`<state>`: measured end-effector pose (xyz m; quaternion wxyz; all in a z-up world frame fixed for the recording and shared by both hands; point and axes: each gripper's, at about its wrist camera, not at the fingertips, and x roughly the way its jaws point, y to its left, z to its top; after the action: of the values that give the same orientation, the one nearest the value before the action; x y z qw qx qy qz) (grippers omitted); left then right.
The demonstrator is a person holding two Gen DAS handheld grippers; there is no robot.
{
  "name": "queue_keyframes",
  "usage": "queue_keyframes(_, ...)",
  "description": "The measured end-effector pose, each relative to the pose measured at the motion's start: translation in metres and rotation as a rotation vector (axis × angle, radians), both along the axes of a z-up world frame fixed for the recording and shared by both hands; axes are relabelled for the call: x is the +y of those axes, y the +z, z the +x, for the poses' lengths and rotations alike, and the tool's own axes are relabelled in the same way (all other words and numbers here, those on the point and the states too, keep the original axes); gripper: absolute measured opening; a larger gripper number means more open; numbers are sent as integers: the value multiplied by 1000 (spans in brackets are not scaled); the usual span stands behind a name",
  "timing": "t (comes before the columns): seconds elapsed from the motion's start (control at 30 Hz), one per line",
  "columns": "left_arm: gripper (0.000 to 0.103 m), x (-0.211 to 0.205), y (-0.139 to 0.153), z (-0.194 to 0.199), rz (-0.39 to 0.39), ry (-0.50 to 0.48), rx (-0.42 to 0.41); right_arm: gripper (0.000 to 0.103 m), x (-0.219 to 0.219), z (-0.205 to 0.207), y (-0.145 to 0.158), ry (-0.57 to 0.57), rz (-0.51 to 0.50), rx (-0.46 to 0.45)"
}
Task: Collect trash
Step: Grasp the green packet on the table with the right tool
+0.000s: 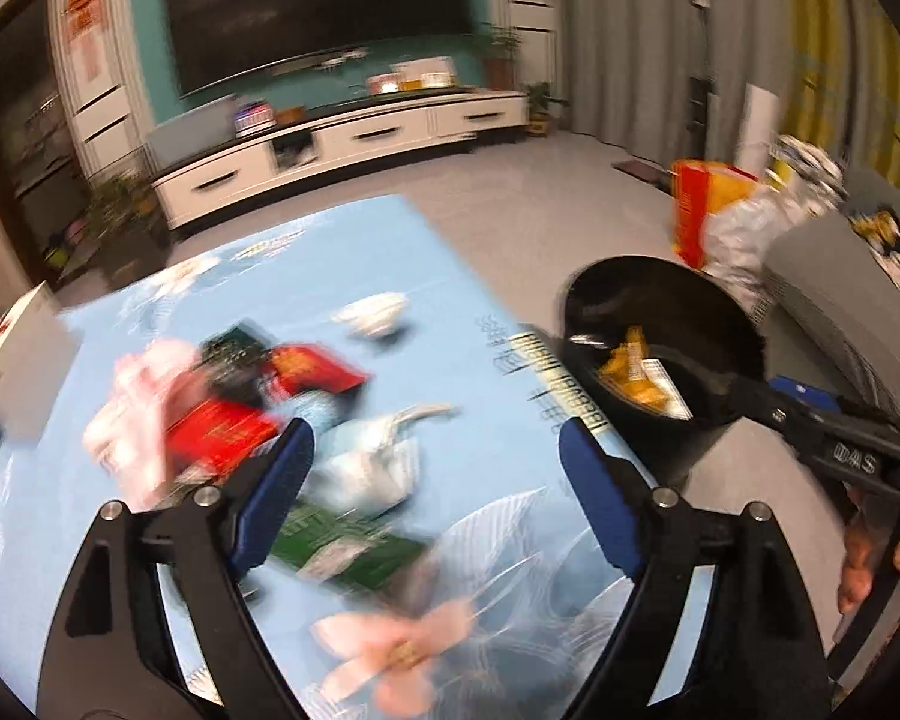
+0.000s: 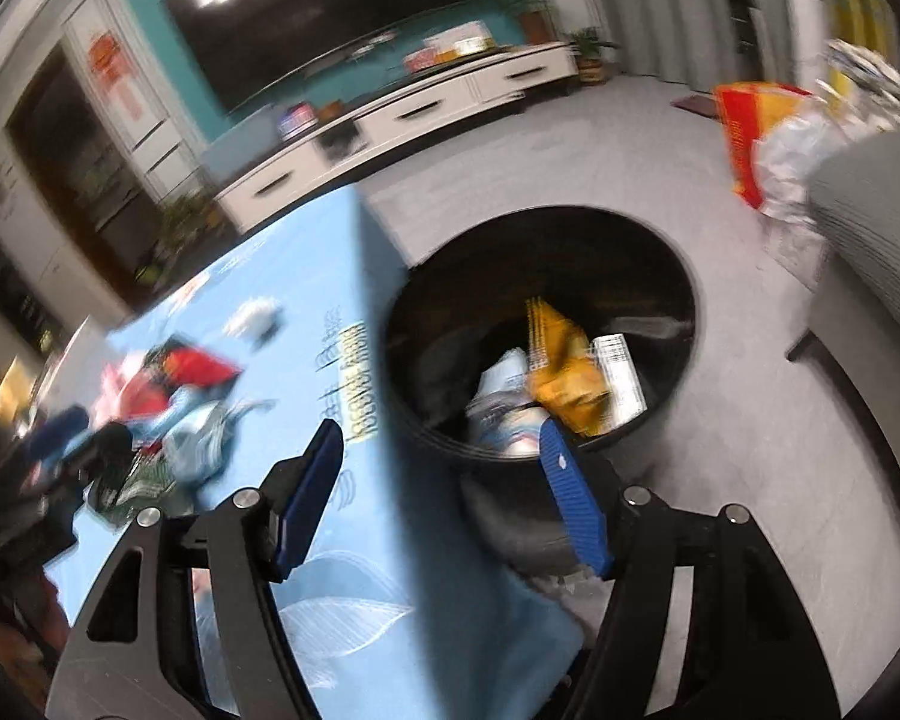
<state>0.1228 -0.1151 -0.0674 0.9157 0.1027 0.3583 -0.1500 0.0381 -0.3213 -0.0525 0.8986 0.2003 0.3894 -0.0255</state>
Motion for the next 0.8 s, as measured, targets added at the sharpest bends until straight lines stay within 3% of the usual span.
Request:
queue_keyframes(0.23, 84, 123, -16, -14, -33, 280, 56, 67, 87, 2, 7, 257, -56, -11)
queue_keyframes(0.37, 84, 178, -36, -21, -86, 383, 120, 67, 137, 5, 5, 384, -119, -9)
queue_keyframes(0.5, 84, 203, -47, -30, -131, 403, 143, 67, 180, 15, 6, 474, -223, -35)
queue_keyframes(0.67, 84, 198, -47, -18, -188, 361, 144, 67, 215, 36, 3, 560, -329, -59)
queue_keyframes(0.8, 80, 179, -54, 5, -206, 314, 161, 52, 230, 50, -8, 601, -373, -38)
